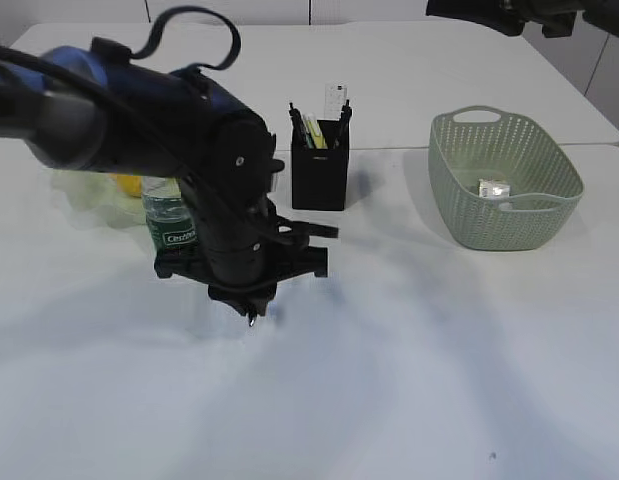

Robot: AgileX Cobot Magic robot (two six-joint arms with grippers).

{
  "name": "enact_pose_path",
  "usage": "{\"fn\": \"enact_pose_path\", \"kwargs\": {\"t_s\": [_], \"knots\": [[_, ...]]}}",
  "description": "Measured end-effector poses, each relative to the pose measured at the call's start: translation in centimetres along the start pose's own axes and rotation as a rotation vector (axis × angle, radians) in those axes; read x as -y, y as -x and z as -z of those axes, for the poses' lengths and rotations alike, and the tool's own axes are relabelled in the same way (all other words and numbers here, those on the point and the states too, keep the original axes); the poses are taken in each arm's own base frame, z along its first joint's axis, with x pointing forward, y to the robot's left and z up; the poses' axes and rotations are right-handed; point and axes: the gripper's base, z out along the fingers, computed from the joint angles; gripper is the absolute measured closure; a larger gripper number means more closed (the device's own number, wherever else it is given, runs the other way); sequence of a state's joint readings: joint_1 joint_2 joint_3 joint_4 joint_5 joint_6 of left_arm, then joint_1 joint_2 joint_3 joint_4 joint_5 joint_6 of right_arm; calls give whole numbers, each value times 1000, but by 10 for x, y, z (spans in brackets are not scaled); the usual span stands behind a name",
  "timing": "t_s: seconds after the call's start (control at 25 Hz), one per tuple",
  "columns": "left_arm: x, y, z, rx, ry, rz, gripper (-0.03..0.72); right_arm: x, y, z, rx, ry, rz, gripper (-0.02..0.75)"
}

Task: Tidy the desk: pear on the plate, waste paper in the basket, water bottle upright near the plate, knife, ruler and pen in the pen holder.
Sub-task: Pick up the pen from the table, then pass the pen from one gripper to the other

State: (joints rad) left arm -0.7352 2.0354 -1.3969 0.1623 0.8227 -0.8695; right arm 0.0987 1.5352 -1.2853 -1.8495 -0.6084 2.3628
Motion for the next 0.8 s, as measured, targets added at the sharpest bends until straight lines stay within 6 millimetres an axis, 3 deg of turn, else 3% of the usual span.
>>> {"fn": "enact_pose_path", "kwargs": {"t_s": [0.4,0.68,0.8], "knots": [[-5,8,68,162,-74,-107,633,-1,-1,0,-14,14,0,454],[3,-1,122,317,-161,-195,633,-5,-5,-1,-44,44,2,454],[5,-4,134,351,-194,-218,633,-12,-9,-4,-64,68,8,454]]}}
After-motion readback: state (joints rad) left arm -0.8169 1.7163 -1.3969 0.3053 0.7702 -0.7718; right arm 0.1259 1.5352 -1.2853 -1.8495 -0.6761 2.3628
